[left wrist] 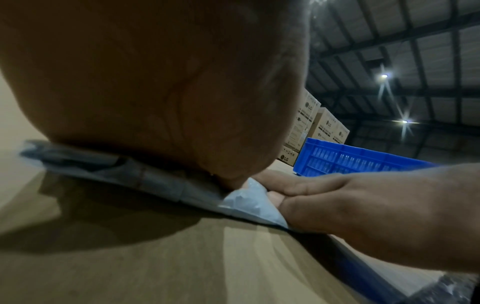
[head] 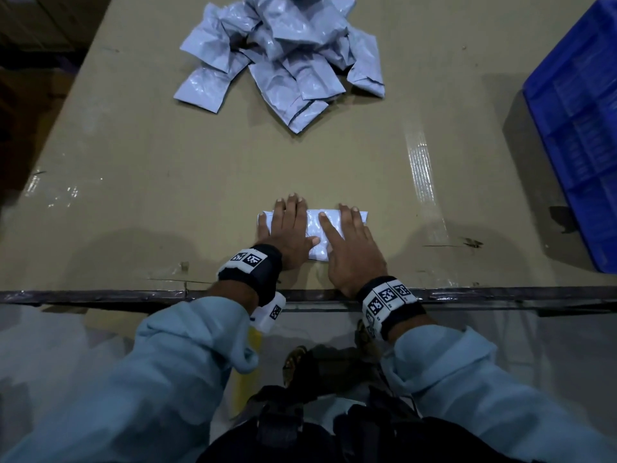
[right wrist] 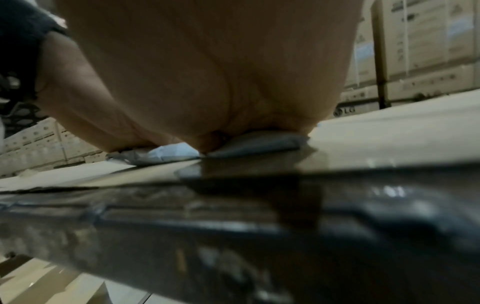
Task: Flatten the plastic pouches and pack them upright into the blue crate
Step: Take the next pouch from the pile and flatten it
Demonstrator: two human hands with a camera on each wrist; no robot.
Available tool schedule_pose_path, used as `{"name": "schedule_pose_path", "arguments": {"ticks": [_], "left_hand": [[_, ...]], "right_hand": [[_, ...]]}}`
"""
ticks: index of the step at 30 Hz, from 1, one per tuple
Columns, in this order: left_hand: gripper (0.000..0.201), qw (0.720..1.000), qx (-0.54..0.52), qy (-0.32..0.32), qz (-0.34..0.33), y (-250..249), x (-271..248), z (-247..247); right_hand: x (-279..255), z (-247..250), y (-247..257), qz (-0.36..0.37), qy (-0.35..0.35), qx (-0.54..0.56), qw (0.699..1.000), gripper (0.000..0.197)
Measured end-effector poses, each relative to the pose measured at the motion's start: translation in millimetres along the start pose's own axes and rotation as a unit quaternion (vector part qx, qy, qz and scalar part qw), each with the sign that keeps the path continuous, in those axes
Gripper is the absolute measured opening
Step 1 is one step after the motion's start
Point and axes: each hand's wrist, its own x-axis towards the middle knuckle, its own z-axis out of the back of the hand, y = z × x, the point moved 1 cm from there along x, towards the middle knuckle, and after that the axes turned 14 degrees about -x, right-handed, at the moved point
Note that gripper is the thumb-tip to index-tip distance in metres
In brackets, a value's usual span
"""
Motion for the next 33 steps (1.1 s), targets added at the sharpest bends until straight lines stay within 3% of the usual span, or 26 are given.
{"name": "schedule_pose_path", "arguments": {"ticks": [5,15,23,27,33], "left_hand": [[0.082,0.999,-0.042,0.016,-0.005,3,-1,-1],[0.076,0.996,-0.088,-0.014,-0.026,10,-2,-6],[0.065,0.979,-0.185,-0.081,-0.026,7,-11,0],[0.069,0.985,-0.152,-0.080,-0.025,7,-11,-2],[0.067,0.995,-0.044,-0.093,-0.006,2,-9,-9]], "right_hand": [[0,-6,-5,0.008,0.003,0.007,1.000,0.067],[6,-8,-12,0.004,0.057,0.027,0.998,0.071],[10,3,-10,-0.012,0.055,0.084,0.995,0.063],[18,7,0,-0.082,0.107,0.010,0.991,0.069],[19,4,6,-0.078,0.095,-0.098,0.987,0.071]]}}
